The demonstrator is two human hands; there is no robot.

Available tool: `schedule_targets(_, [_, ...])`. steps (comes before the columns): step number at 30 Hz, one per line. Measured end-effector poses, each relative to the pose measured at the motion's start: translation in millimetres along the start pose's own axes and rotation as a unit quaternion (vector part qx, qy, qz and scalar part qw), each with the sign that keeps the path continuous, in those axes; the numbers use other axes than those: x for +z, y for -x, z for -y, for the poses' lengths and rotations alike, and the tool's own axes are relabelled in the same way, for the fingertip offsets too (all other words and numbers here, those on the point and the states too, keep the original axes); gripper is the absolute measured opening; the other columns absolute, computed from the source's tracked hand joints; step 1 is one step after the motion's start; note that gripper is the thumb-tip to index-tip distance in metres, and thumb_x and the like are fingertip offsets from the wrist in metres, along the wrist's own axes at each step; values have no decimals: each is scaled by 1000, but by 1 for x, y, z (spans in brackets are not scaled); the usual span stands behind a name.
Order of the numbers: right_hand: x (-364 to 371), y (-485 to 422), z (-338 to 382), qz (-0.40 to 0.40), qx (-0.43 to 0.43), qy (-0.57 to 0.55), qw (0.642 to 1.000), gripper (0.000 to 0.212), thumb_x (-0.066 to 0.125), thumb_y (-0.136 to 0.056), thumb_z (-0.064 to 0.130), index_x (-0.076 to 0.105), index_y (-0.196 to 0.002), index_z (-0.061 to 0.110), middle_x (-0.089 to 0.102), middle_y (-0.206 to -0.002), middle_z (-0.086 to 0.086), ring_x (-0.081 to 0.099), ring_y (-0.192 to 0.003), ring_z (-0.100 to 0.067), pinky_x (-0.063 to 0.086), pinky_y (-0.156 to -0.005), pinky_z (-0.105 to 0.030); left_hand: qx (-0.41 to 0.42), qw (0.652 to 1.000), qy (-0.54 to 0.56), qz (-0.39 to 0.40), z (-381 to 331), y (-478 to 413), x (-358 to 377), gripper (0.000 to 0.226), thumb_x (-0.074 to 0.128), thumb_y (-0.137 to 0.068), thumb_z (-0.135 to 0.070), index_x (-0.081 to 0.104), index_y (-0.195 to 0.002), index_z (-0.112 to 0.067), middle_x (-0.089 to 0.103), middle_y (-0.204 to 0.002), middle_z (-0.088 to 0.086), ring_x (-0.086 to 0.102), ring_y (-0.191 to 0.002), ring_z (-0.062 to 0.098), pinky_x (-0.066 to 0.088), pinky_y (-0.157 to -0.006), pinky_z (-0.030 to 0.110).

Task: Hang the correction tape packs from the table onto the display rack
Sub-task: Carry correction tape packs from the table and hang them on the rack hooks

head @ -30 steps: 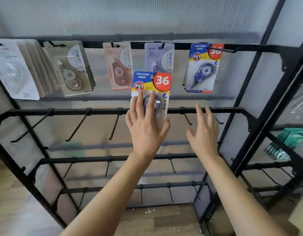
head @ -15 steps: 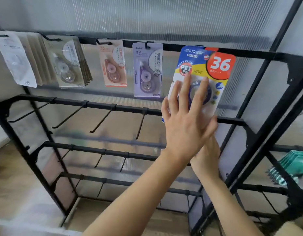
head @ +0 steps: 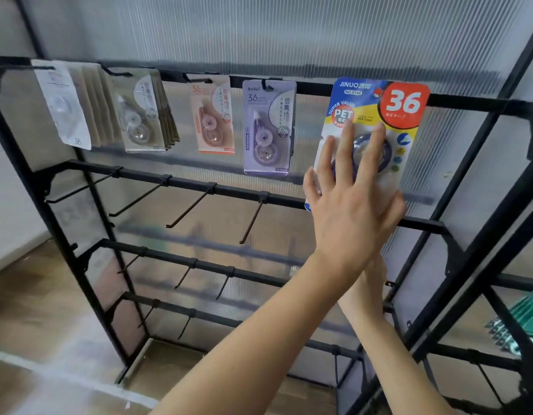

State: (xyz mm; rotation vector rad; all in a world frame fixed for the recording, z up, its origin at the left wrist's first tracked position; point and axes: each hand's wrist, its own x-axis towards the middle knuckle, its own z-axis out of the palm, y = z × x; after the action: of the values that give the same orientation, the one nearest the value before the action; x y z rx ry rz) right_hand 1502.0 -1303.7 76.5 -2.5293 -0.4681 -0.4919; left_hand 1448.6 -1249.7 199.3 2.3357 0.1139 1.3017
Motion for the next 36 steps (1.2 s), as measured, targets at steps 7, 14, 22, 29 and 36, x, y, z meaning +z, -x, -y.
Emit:
schedule_targets(7, [-9, -2, -9, -25, 9, -29, 999, 26, 59, -84, 3, 59, -104, -15, 60, -103, -33, 53, -103, -46, 42, -86, -58, -1, 999, -1, -38, -3, 4, 7, 78, 70, -75, -37, 39, -145, -22, 29, -155, 8, 26, -141, 30, 28, -105, 48])
schedule_targets(14, [-26, -8, -16, -63, -24, -36, 997, 53, 60, -87, 14, 46, -136, -2, 44, -139, -27, 39, -132, -42, 33, -104, -57, 4, 999, -29, -40, 6, -1, 16, 78, 71, -74, -37, 41, -144, -21, 34, -152, 9, 32, -138, 33, 31, -102, 52])
schedule_targets(22, [-29, -7, -30, -55, -20, -14, 998, 68, 62, -89, 19, 28, -148, 14, 24, -153, -20, 22, -142, -36, 18, -114, -50, 27, 999, -39, 17, 26, -15, 28, 78, 66, -82, -39, 29, -149, -23, 24, -156, 7, 18, -144, 31, 25, -109, 51])
schedule_targets(29, [-29, -14, -31, -48, -12, -8, 999, 70, 60, -91, 25, 22, -149, 20, 20, -156, -16, 18, -144, -32, 16, -114, -48, 22, 995, -59, 80, 41, -40, 52, 78, 60, -89, -44, 17, -152, -26, 10, -160, 3, 5, -147, 27, 15, -113, 48])
schedule_targets(36, [-28, -28, -33, -56, -12, -16, 998, 69, 62, -90, 22, 24, -148, 18, 21, -155, -17, 20, -143, -34, 18, -114, -51, 1, 986, -111, 125, 53, -77, 85, 82, 61, -87, -48, 15, -152, -26, 9, -160, 4, 6, -145, 29, 22, -110, 51])
